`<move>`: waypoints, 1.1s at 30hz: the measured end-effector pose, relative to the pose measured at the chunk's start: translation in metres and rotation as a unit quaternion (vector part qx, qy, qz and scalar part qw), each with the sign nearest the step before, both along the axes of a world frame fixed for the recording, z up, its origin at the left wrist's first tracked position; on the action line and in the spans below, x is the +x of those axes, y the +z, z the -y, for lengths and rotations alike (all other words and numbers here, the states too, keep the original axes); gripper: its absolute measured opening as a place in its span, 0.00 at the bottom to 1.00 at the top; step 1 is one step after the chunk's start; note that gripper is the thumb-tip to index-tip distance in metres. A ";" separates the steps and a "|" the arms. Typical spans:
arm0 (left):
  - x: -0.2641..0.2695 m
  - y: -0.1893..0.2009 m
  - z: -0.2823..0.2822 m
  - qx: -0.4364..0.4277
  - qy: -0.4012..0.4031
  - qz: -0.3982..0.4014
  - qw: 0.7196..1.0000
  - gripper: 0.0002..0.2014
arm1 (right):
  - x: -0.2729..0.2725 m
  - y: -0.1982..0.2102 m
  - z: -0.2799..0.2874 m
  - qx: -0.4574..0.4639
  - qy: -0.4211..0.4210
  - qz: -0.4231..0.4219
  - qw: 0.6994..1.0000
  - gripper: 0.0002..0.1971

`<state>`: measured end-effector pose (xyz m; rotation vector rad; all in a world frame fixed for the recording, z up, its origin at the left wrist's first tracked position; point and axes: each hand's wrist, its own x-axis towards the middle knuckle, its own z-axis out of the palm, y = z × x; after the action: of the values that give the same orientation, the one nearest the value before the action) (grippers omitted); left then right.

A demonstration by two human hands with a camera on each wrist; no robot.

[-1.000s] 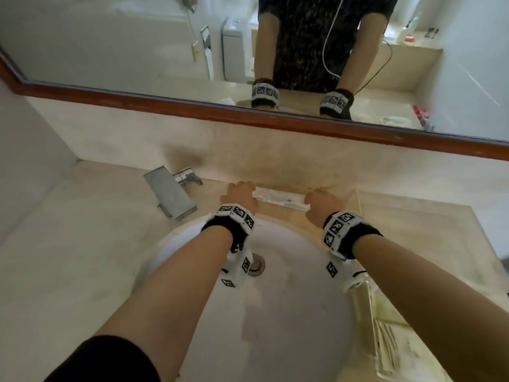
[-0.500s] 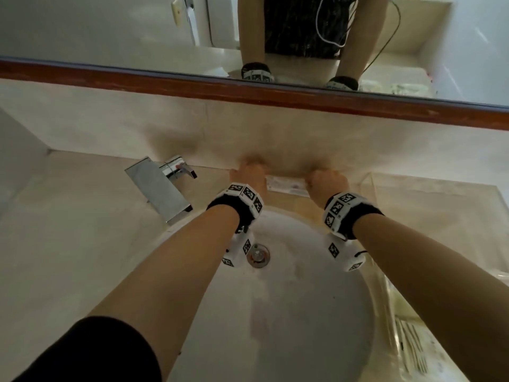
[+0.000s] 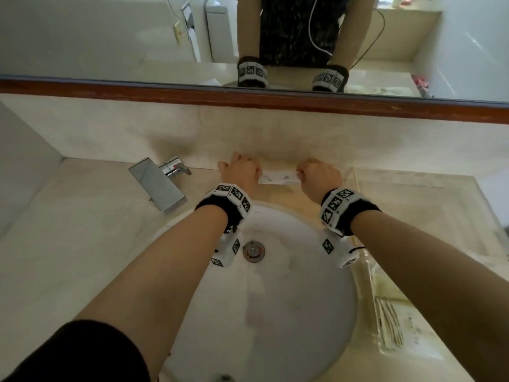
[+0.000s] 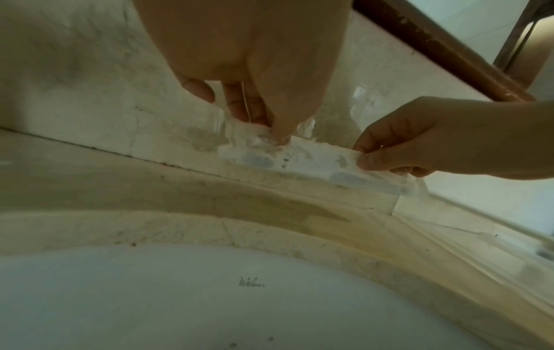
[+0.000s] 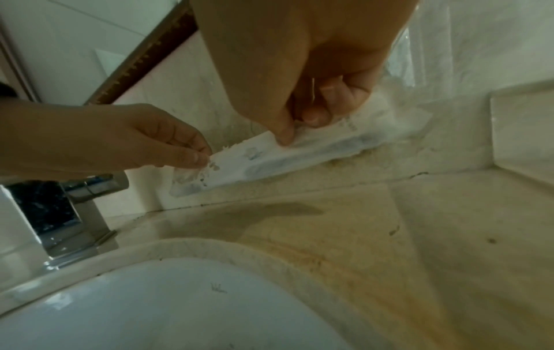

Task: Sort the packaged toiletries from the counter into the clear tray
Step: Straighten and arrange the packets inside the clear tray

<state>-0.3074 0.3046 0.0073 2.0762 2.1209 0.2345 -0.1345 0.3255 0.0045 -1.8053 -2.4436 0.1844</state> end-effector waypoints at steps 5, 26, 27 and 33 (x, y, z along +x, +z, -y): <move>0.025 0.022 0.025 0.046 0.020 -0.020 0.999 0.11 | 0.024 0.026 0.023 0.033 0.019 -0.015 0.999 0.11; 0.226 0.051 0.093 0.001 -0.051 -0.049 0.998 0.13 | 0.224 0.055 0.116 0.011 -0.043 0.015 0.999 0.12; 0.232 0.050 0.095 -0.007 -0.056 -0.047 0.997 0.13 | 0.231 0.052 0.120 -0.002 -0.046 0.019 0.999 0.12; 0.263 0.031 0.111 -0.084 -0.091 -0.039 0.992 0.11 | 0.262 0.030 0.144 -0.081 -0.068 0.054 0.993 0.14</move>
<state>-0.0443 0.1934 0.0386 2.1913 1.9013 -0.0481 0.1279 0.1815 0.0348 -2.0929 -2.4289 0.2876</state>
